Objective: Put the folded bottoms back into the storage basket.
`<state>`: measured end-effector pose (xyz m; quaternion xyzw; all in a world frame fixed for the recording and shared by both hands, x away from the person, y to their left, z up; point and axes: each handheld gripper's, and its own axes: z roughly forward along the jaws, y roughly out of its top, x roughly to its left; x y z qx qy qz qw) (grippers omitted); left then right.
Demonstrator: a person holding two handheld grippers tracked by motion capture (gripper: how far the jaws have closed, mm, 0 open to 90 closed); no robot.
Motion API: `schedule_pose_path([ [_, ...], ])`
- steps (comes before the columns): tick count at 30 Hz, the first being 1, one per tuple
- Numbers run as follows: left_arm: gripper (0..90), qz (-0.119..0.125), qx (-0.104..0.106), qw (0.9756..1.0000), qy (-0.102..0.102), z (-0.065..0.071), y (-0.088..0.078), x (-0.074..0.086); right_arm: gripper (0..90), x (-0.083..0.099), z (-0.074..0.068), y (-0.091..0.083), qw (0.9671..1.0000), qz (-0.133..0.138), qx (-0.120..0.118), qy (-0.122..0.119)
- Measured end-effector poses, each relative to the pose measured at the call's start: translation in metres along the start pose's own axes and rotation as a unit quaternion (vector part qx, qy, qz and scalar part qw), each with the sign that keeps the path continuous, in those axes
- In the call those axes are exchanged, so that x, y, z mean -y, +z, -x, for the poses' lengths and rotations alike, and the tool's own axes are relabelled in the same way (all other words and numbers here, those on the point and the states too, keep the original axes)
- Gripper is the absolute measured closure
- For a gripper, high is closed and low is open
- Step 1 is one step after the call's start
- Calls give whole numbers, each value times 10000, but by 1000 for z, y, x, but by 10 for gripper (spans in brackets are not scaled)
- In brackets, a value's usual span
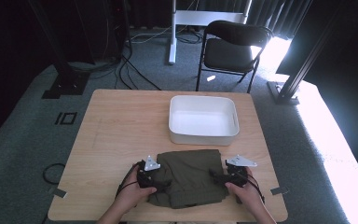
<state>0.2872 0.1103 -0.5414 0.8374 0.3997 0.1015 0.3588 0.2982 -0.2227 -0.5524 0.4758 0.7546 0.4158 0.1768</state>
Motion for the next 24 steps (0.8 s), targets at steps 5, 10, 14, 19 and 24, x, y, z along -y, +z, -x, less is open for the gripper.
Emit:
schedule_pose_path([
  [5,150,-24,1,9999,-149,-3,4,5,146,2,1,5,9998,-188,-8,15],
  [10,115,66,-39,9999,-81,-4,6,7,147,5,0,10,9995,-296,-73,-13],
  [14,111,272,-42,9996,61,-3,9,10,165,4,-1,10,9993,-326,-115,-122],
  [19,166,336,-68,9991,244,-1,11,11,165,4,-8,12,9989,-388,-39,-278],
  [24,432,420,-36,9984,373,4,11,10,405,6,-12,10,9992,-280,-62,-288],
])
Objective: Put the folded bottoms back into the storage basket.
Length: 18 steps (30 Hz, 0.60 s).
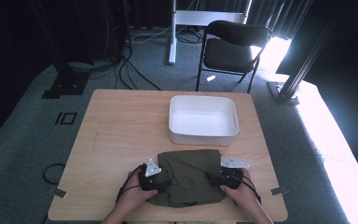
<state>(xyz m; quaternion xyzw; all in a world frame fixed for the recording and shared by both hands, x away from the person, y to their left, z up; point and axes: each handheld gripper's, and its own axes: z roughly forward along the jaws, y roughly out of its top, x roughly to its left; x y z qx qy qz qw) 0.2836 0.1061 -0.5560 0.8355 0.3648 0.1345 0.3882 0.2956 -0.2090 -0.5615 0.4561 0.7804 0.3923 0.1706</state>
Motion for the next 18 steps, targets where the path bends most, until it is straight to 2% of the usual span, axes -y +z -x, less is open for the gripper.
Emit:
schedule_pose_path([
  [2,525,9,4,10000,79,3,1,-1,615,0,-4,0,9996,25,-197,-193],
  [3,578,20,48,9999,88,4,2,-2,674,0,-7,0,9995,22,-251,-188],
  [5,679,66,81,9999,98,6,3,-3,763,-1,-12,-1,9991,0,-172,-380],
  [7,718,99,102,9998,148,5,4,-4,798,-3,-16,-1,9989,-55,-73,-466],
  [10,753,174,154,9997,-61,1,2,-6,808,-7,-14,-3,9992,-121,-134,-346],
  [11,758,225,182,9995,-138,0,1,-7,809,-8,-13,-5,9993,-98,-168,-318],
  [17,763,452,239,9986,-140,-1,-12,-15,809,-16,-12,-20,9991,136,-361,-178],
  [18,763,454,263,9985,-128,-1,-15,-17,809,-18,-13,-22,9990,157,-360,-225],
])
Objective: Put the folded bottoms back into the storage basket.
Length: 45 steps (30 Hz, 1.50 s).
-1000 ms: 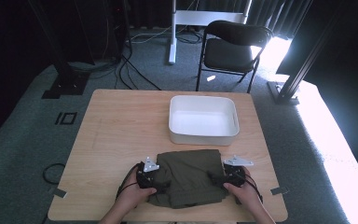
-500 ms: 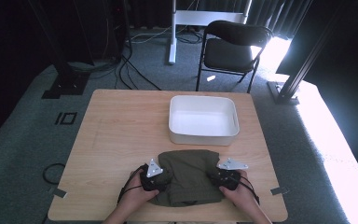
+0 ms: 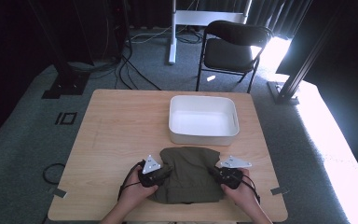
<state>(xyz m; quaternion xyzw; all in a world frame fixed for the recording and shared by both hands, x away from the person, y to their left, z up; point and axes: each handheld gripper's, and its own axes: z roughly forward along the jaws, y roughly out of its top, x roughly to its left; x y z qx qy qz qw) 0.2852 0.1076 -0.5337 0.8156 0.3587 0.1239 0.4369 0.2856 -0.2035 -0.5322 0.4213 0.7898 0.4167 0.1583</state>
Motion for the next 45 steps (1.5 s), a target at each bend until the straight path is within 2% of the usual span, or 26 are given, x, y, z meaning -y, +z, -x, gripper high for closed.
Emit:
schedule_pose_path([
  [1,763,63,-2,10000,-52,0,-2,-2,809,-2,-1,-2,10000,47,-16,13],
  [2,766,46,-10,10000,12,0,-5,-3,810,-4,-1,-5,9999,99,-42,18],
  [4,766,118,12,9999,-11,1,-9,-7,810,-7,-2,-9,9999,136,-71,17],
  [5,768,95,12,9999,61,1,-11,-9,810,-8,-3,-11,9998,165,-76,8],
  [7,768,168,73,9998,-18,2,-15,-13,810,-11,-4,-17,9997,214,-113,37],
  [13,770,315,166,9993,76,5,-24,-28,810,-21,-6,-38,9987,474,-167,45],
  [18,770,492,227,9985,6,2,-28,-40,810,-30,-6,-53,9976,669,-199,-6],
  [21,770,580,240,9980,82,1,-30,-55,810,-41,-1,-61,9960,877,-189,42],
  [23,770,592,235,9979,141,0,-30,-62,810,-45,2,-64,9956,923,-164,78],
  [25,770,650,247,9975,109,-1,-30,-66,810,-48,4,-65,9952,956,-159,94],
  [29,770,739,219,9968,193,-4,-28,-86,810,-62,13,-71,9934,1132,-113,155],
  [30,770,739,219,9968,193,-4,-28,-86,809,-65,15,-71,9934,1137,-83,158],
  [33,770,780,190,9964,253,-7,-24,-101,809,-75,22,-73,9928,1183,-13,157],
  [36,770,805,192,9963,228,-8,-22,-107,810,-83,27,-73,9925,1210,59,157],
  [45,770,803,154,9965,179,-21,-12,-126,810,-101,42,-67,9922,1217,71,259],
])
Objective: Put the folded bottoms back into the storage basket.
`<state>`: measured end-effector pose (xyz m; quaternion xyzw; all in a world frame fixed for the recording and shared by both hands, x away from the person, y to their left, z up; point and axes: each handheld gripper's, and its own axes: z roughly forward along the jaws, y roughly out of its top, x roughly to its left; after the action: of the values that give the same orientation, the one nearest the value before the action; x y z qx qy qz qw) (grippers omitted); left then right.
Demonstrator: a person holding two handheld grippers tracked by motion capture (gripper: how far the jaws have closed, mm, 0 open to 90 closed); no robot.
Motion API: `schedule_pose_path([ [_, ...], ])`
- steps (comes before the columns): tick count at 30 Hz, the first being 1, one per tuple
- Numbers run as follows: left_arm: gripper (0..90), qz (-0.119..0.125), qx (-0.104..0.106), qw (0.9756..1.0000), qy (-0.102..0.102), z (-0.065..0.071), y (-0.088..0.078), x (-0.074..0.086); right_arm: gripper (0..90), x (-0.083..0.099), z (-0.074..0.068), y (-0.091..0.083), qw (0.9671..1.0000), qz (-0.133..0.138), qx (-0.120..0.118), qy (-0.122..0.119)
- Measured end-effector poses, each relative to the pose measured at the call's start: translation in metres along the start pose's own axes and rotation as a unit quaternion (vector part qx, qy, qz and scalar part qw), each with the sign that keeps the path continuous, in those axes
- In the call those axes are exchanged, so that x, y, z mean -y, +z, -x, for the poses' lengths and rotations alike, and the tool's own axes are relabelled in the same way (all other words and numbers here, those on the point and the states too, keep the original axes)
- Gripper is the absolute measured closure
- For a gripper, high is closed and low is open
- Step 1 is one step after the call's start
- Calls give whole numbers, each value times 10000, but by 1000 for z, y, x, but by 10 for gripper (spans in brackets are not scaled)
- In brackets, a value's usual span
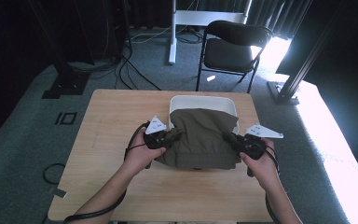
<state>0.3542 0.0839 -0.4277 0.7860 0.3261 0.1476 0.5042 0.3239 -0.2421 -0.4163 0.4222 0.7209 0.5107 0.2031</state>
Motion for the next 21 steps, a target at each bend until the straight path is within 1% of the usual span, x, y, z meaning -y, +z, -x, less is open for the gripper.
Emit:
schedule_pose_path([
  [1,770,26,-19,10000,-33,-3,3,-4,810,-2,2,1,10000,19,-1,38],
  [3,770,-10,-7,10000,-11,-4,4,-6,810,-5,3,3,10000,16,24,26],
  [4,771,25,-21,10000,-58,-7,8,-11,810,-9,7,6,10000,31,51,65],
  [5,770,7,-19,10000,-52,-9,10,-14,810,-11,8,7,9999,26,74,69],
  [6,771,52,-30,9999,-83,-11,12,-15,810,-13,11,9,9999,37,83,100],
  [7,771,40,-42,10000,-19,-12,14,-17,810,-16,13,10,9999,44,107,122],
  [8,770,40,-42,10000,-19,-12,14,-17,810,-16,13,10,9999,44,107,122],
  [10,770,4,-34,9999,-104,-17,22,-19,810,-21,19,15,9997,30,159,159],
  [11,770,4,-34,9999,-104,-17,22,-19,810,-21,19,15,9997,30,159,159],
  [13,770,-14,-47,9998,-169,-23,28,-24,810,-25,24,22,9996,-14,192,201],
  [14,770,-14,-47,9998,-169,-23,28,-24,810,-25,24,22,9996,-14,192,201],
  [16,770,-21,-81,9998,-177,-27,31,-30,810,-30,31,28,9994,-33,211,288],
  [17,770,-11,-91,9997,-205,-29,32,-31,810,-30,31,28,9994,-33,211,288],
  [18,771,-38,-110,9998,-149,-31,35,-35,810,-32,33,29,9992,-34,212,327],
  [19,771,-39,-140,9997,-185,-34,37,-37,809,-34,35,32,9992,-30,238,329],
  [20,770,-73,-169,9997,-166,-38,41,-42,809,-38,40,36,9989,-25,266,380],
  [21,770,-73,-169,9997,-166,-38,41,-42,809,-38,40,36,9989,-25,266,380],
])
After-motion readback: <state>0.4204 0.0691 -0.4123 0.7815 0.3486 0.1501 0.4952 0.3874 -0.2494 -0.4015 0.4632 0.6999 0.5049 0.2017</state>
